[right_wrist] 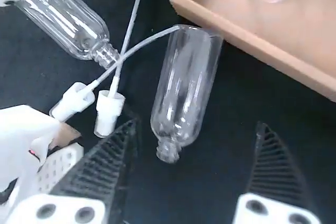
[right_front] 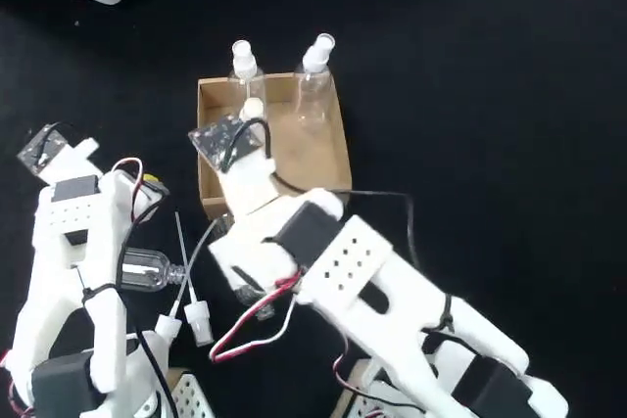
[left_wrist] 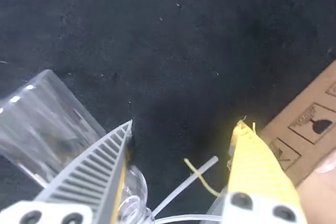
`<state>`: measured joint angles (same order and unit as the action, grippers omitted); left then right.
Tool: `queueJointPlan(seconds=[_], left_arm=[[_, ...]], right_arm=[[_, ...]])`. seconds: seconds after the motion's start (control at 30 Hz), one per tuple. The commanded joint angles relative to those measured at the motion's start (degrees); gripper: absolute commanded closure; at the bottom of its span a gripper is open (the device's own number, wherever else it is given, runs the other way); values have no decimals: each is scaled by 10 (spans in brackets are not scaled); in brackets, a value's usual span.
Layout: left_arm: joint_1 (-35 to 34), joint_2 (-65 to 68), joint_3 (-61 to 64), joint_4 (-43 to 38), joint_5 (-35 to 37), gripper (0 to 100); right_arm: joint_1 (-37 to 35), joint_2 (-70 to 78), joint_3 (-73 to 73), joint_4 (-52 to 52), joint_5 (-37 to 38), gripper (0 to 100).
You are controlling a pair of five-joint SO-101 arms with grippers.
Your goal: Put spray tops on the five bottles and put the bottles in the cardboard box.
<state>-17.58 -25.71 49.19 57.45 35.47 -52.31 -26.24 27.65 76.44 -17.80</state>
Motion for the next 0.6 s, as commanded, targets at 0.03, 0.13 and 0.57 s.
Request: queueJointPlan(seconds=[0.03,0.13,0.57], left_arm=[[-16,-4,-7,-22,3,726],[-16,-4,-7,-22,3,726],[-16,-5,-7,-20,3,726]], right_arm=[[-23,47,7,-75,-9,715],[-22,105,1,-100,-9,715],[-19,302,-86,-114,-10,715]])
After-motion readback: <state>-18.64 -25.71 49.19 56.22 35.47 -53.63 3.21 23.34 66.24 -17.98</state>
